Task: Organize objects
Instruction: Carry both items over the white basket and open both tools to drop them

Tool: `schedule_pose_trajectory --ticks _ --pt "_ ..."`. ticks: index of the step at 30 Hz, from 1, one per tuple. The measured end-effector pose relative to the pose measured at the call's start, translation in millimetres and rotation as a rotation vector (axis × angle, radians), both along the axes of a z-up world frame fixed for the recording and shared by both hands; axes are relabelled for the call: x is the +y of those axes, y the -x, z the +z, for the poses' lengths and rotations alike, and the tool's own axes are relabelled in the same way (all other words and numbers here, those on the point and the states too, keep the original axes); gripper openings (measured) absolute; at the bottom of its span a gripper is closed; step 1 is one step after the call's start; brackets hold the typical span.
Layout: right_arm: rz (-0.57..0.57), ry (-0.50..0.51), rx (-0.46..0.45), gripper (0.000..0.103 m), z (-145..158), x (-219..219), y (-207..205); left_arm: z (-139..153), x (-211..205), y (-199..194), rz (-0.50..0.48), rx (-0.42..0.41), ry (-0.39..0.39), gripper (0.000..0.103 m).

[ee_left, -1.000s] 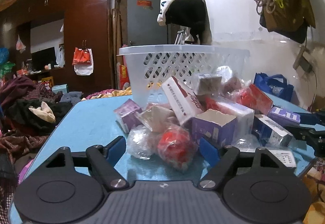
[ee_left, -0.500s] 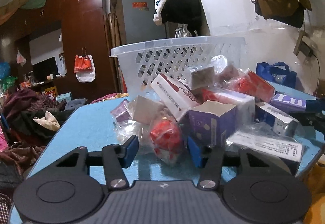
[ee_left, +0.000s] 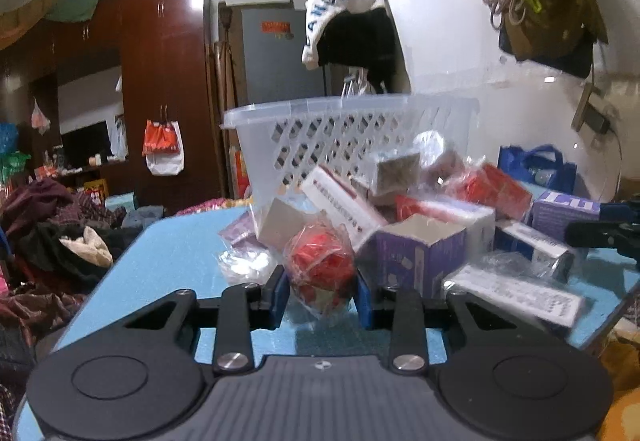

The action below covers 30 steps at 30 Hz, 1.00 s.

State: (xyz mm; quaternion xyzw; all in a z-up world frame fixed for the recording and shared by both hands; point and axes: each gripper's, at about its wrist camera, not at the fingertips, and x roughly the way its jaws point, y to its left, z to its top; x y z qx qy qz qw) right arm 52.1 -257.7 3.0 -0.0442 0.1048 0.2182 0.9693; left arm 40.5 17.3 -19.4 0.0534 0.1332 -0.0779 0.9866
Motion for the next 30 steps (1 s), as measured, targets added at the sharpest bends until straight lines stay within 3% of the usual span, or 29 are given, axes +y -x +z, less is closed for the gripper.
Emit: schedule_pose_trajectory --ticks 9,18,21,24,27,29,30 --pt "-0.007 -0.020 -0.031 0.041 20 -6 -3 34 9 2 -0.019 -0.074 0.048 0.038" --pt "0.013 -0.038 -0.072 0.041 83 7 -54 97 10 -62 -0.039 -0.063 0.133 0.038" --pt "-0.001 -0.020 -0.078 0.041 109 21 -88 120 2 -102 -0.008 -0.027 0.125 0.038" --pt "-0.022 0.007 -0.021 0.041 123 38 -135 129 -7 -151 0.006 0.066 0.122 0.038" --pt "-0.049 0.041 0.074 0.041 119 50 -179 123 -14 -189 0.008 0.166 0.127 0.038" --pt "-0.054 0.060 0.105 0.041 113 54 -193 117 -21 -200 0.015 0.199 0.074 0.039" --pt "-0.052 0.073 0.112 0.044 109 57 -196 114 -25 -201 0.040 0.194 0.044 0.047"
